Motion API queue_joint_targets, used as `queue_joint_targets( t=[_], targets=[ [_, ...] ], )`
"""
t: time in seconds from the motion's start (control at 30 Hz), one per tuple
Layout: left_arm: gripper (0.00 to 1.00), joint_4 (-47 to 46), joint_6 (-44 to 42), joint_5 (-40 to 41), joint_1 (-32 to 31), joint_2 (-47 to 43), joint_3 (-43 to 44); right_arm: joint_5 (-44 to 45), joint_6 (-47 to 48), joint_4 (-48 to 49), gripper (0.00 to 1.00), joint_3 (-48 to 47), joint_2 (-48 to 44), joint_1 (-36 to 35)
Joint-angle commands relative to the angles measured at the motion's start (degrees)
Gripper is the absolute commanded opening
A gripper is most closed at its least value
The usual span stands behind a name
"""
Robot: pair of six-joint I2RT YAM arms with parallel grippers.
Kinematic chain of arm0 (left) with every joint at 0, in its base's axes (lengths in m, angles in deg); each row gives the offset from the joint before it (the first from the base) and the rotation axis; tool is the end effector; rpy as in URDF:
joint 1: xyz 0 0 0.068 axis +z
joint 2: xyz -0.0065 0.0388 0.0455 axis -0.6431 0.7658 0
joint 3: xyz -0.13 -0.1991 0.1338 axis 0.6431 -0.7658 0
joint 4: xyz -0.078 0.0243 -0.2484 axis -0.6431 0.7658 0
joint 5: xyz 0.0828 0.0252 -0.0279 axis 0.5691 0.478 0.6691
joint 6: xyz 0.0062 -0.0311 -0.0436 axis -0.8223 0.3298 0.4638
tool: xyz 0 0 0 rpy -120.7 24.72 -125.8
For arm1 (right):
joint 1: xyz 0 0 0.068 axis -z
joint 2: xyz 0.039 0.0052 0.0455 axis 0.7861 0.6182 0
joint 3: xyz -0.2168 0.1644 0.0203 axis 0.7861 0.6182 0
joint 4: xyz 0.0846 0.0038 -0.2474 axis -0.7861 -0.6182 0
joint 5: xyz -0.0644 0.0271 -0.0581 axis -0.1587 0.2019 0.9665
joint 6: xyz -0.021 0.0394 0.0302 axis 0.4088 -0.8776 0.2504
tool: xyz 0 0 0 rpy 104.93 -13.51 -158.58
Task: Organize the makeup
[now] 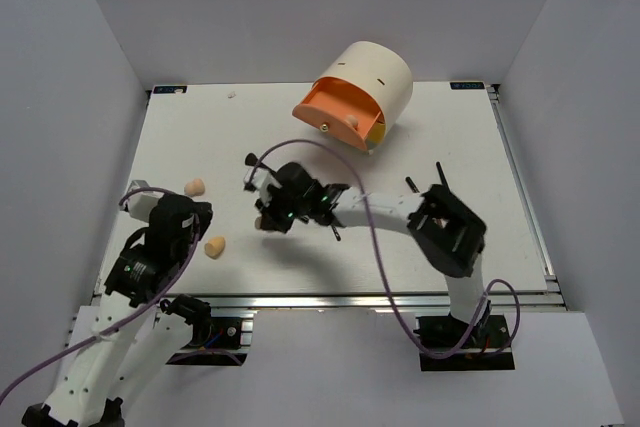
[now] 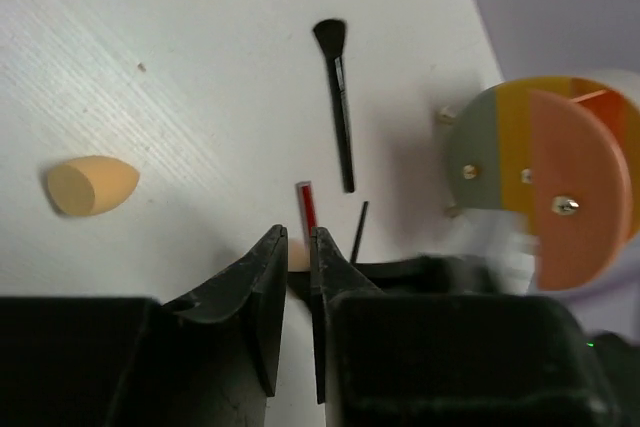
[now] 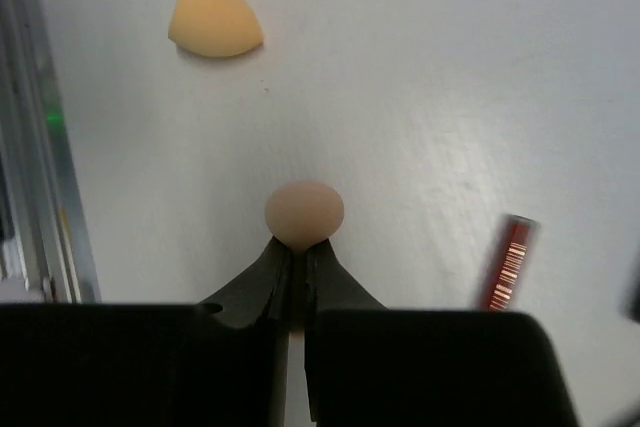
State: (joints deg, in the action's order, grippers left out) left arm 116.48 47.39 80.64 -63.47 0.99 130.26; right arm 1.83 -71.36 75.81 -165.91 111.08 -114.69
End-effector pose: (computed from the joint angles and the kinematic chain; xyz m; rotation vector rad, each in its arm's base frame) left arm 0.0993 -0.0243 0.3137 -1.0654 1.8369 -0.4001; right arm 0.2010 0.4072 0.1879 -1.3065 1.8674 0.8002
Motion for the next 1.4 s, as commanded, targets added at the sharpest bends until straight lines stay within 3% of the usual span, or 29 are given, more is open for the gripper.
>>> queue_joint_targets(
  t=[0.0,0.1,0.13,0.27,0.43,0.63,0.77,0.9,1.07,1.37],
  targets=[
    [0.26,-0.8,5.9,-1.0,-0.1,1.7,-2.1,-20.7,12.3,-1.6,0.0,1.0,-13.1,8.7],
    [0.58,-0.6,10.6,-1.0,0.0,3.9,-4.2,-22.1,17.7,-0.4,0.0,2.8,-21.4,12.9],
    [0.76,0.3,13.3,-0.8,-0.1,5.3,-4.7,-21.2,17.9,0.2,0.0,2.8,-24.5,14.0],
    [0.95,-0.3,15.8,-0.9,-0.1,8.7,-6.0,-11.3,12.1,0.1,0.0,-3.2,-25.6,21.7],
    [0.98,-2.1,17.1,-1.4,-0.1,11.9,-6.5,-3.7,6.7,-7.8,0.0,-14.5,-17.9,30.3],
    [0.98,-1.3,13.7,-4.7,2.1,17.7,-4.4,-4.4,8.4,-10.6,0.01,-20.3,-12.0,36.3],
    [0.98,-3.4,7.4,-13.7,9.4,22.4,-4.2,-5.8,9.7,-12.2,0.14,-22.2,-9.8,37.6],
    [0.98,-3.7,4.9,-15.2,11.0,24.3,-3.2,-7.3,10.4,-12.5,0.42,-22.1,-9.7,37.6],
    [0.98,-2.1,5.7,-15.7,11.8,25.2,-3.6,-7.6,9.8,-12.3,0.68,-21.8,-10.1,37.8],
    [0.98,3.2,9.2,-15.1,13.9,31.3,-1.8,-11.3,7.2,-11.4,0.7,-22.7,-13.8,39.0]
  ],
)
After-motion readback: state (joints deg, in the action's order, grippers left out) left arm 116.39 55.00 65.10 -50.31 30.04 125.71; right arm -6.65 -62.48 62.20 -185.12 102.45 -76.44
